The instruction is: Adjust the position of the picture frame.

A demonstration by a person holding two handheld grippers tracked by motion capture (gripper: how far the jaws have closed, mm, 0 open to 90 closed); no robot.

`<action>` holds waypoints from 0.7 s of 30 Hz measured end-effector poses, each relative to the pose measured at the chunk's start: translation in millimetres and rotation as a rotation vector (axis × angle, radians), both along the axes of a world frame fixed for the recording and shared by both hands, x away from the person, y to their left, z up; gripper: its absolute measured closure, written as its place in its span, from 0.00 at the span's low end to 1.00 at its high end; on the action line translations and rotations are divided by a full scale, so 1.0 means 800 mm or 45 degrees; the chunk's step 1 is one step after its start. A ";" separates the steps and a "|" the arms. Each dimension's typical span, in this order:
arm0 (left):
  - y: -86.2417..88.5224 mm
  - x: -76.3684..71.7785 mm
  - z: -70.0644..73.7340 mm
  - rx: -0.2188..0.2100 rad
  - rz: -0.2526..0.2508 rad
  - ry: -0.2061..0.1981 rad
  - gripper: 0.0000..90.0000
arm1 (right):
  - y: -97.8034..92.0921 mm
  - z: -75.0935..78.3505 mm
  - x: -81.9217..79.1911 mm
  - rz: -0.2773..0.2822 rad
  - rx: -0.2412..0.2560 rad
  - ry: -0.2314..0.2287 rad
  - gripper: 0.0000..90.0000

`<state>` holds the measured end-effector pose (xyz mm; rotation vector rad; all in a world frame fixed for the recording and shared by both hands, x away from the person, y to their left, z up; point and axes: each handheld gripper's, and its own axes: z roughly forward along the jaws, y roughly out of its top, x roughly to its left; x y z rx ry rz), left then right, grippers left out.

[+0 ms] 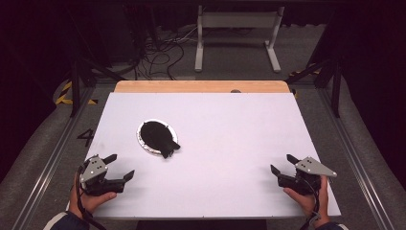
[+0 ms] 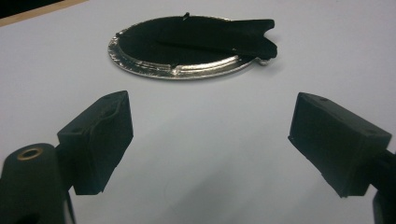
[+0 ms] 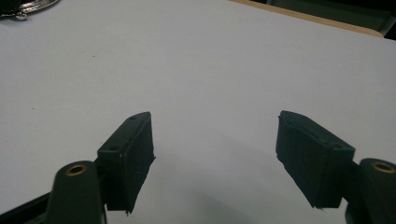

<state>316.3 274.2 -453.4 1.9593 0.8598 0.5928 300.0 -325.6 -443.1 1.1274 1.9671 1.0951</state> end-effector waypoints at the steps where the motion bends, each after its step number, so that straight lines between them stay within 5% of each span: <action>1: 0.000 0.000 0.000 0.001 0.006 -0.005 0.17 | 0.000 0.000 0.000 0.007 0.002 -0.001 0.32; 9: 0.000 0.004 -0.003 0.038 -0.001 0.032 0.32 | 0.010 -0.002 0.003 0.077 -0.020 0.033 0.48; 11: 0.001 0.008 -0.002 0.074 -0.019 0.038 0.45 | 0.013 -0.003 0.007 0.078 -0.036 0.048 0.55; 21: -0.002 0.034 0.005 0.059 -0.049 0.072 0.78 | 0.035 0.004 0.032 0.149 -0.013 0.091 0.87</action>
